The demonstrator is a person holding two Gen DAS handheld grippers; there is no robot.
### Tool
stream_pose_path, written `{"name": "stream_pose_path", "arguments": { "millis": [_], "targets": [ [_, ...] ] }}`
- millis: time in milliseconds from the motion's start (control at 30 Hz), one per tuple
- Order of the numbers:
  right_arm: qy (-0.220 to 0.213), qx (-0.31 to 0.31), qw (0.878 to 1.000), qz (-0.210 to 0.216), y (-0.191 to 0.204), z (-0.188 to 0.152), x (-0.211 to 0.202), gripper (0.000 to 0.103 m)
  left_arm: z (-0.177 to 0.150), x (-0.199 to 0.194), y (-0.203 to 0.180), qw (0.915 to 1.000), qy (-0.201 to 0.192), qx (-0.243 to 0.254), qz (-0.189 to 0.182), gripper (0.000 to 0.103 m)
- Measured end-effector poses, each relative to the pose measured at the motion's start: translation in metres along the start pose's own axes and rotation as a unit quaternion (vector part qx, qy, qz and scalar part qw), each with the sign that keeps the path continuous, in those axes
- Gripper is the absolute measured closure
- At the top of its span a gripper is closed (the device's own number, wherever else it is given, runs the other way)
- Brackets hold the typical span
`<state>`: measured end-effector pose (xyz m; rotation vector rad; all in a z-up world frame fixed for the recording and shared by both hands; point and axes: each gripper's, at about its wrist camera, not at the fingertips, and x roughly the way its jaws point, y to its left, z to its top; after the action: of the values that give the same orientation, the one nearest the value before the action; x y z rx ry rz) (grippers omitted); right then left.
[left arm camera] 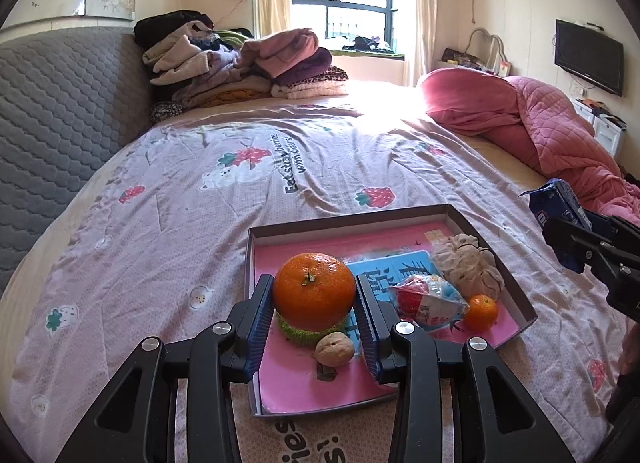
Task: Organize objects
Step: 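Lift and carry the orange and blue packet over the tray with both tools, then lower the orange onto the green ring and open the left tool while the right tool lowers the packet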
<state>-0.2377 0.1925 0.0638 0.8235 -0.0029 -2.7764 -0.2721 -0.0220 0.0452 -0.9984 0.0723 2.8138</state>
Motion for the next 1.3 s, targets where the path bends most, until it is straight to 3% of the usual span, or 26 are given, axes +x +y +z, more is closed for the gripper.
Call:
{"name": "stream_pose_path", "arguments": {
  "millis": [667, 1300],
  "targets": [
    [0.063, -0.003, 0.998, -0.022, -0.017, -0.031, 0.060, 0.050, -0.026, 0.085, 0.018, 0.9975, 0.070, -0.015, 0.000, 0.063],
    [0.093, -0.024, 0.994, -0.048, -0.015, -0.056, 0.086, 0.050, -0.034, 0.104, 0.017, 0.9954, 0.094, -0.015, -0.012, 0.062]
  ]
}}
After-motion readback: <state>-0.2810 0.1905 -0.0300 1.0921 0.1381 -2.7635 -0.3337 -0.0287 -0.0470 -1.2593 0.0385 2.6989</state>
